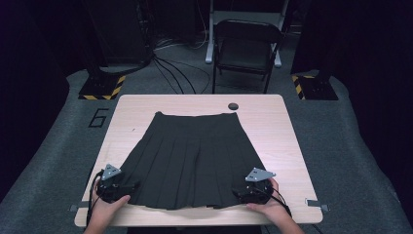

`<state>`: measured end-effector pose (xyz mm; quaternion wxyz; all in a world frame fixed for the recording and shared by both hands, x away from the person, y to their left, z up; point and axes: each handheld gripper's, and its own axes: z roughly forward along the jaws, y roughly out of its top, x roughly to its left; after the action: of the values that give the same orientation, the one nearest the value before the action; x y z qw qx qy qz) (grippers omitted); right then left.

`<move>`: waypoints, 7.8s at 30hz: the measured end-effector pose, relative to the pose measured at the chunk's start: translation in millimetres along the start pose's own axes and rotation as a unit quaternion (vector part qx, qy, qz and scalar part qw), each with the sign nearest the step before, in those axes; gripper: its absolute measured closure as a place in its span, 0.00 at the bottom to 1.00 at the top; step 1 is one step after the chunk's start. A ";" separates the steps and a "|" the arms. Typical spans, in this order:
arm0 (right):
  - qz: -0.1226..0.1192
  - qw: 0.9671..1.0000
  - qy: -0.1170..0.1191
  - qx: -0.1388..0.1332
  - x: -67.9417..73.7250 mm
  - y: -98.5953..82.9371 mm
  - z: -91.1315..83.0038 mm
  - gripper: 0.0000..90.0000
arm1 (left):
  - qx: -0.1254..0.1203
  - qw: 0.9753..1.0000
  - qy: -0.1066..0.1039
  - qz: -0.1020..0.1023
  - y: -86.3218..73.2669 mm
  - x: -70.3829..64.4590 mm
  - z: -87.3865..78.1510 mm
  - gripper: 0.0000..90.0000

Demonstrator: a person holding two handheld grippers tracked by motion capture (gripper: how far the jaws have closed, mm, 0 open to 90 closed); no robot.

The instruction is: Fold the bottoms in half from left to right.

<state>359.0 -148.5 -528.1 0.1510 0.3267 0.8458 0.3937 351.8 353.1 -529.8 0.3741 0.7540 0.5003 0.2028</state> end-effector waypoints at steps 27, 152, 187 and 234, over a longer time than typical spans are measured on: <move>-0.001 1.000 0.001 0.002 0.0 -0.1 -0.3 0.26 | 0.015 0.999 0.005 -0.035 12.2 0.1 -3.0 0.35; 0.001 1.000 0.002 0.001 -0.6 -0.9 -1.4 0.26 | 0.000 1.000 0.013 -0.018 91.9 10.4 30.7 0.94; 0.002 1.000 0.003 0.000 -0.6 -1.0 -1.3 0.26 | -0.023 0.996 -0.064 0.056 151.1 -55.3 19.8 0.94; 0.001 1.000 0.002 -0.002 -0.9 -1.1 -1.2 0.26 | -0.020 0.980 -0.154 0.120 193.0 -143.5 44.4 0.95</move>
<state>358.6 -150.4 -528.2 0.1497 0.3263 0.8451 0.3961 438.4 164.7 -400.3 0.4350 0.8232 0.3379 0.1375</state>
